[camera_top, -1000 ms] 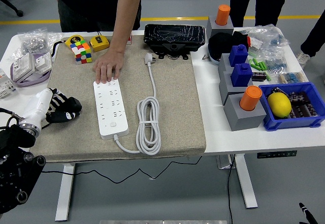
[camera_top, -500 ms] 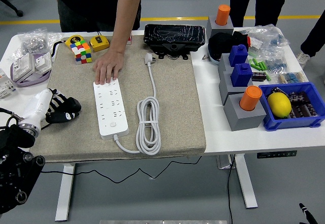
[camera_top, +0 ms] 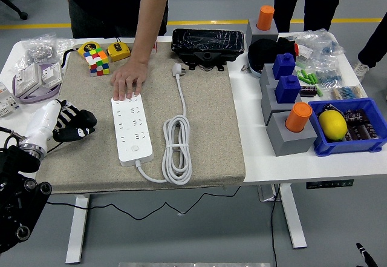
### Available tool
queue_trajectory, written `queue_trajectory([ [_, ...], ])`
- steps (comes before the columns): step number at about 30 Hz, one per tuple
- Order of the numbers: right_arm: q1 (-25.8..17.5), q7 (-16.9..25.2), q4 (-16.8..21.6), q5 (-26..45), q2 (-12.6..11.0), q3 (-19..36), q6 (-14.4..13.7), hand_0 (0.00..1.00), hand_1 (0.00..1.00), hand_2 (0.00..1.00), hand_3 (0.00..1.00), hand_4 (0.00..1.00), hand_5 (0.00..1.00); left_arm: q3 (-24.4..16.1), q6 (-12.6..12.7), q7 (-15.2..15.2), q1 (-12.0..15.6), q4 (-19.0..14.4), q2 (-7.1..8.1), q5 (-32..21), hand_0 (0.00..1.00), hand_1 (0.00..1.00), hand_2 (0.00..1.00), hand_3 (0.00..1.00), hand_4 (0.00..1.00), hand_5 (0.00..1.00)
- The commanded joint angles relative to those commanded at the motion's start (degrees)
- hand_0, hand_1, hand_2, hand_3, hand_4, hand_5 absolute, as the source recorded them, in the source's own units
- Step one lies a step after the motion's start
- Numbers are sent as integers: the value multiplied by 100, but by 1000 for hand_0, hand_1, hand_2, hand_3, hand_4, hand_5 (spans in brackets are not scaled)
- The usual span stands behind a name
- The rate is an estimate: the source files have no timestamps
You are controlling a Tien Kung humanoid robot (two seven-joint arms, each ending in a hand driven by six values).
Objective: Pick up the plug,place it near the board,insert it into the board,press the button
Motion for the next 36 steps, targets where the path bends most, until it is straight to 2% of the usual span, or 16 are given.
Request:
queue_trajectory([
  [8, -7, 4, 0, 6, 7, 1, 0, 820, 765, 747, 788, 998, 998, 41, 57, -122, 20, -390, 23, -428, 346, 401, 426, 450, 695, 2],
  [11, -11, 1, 0, -6, 4, 18, -2, 820, 765, 747, 788, 998, 998, 155, 34, -142, 25, -601, 85, -553, 346, 401, 426, 450, 695, 2],
  [17, -11, -3, 0, -3, -1, 23, -4, 821, 765, 747, 788, 998, 998, 560, -134, -104, -12, -860, 331, -718, 349, 411, 432, 458, 691, 2],
  [21, 4, 0, 0, 12, -9, 8, -4, 822, 765, 747, 787, 998, 998, 967, -323, -25, -129, -970, 615, -817, 359, 427, 435, 468, 680, 2],
  [24, 13, -1, 0, 13, -15, 7, -5, 822, 765, 747, 787, 998, 998, 1133, -451, 33, -212, -996, 729, -829, 359, 427, 435, 468, 680, 2],
  [25, 15, -2, 0, 12, -17, 8, -5, 821, 765, 747, 787, 998, 998, 1193, -514, 68, -247, -1009, 768, -810, 368, 467, 440, 473, 652, 2],
  [30, 18, -8, 0, 2, -23, 12, -5, 821, 765, 747, 787, 998, 998, 1410, -773, 222, -370, -1040, 893, -686, 368, 467, 440, 473, 652, 2],
  [31, 21, -9, 0, 3, -25, 13, -6, 821, 764, 747, 787, 998, 998, 1457, -812, 255, -396, -1042, 911, -660, 381, 489, 452, 484, 612, 2],
  [36, 24, -11, 0, 3, -29, 11, -6, 821, 764, 747, 787, 998, 998, 1635, -855, 304, -499, -989, 969, -602, 381, 489, 452, 484, 612, 2],
])
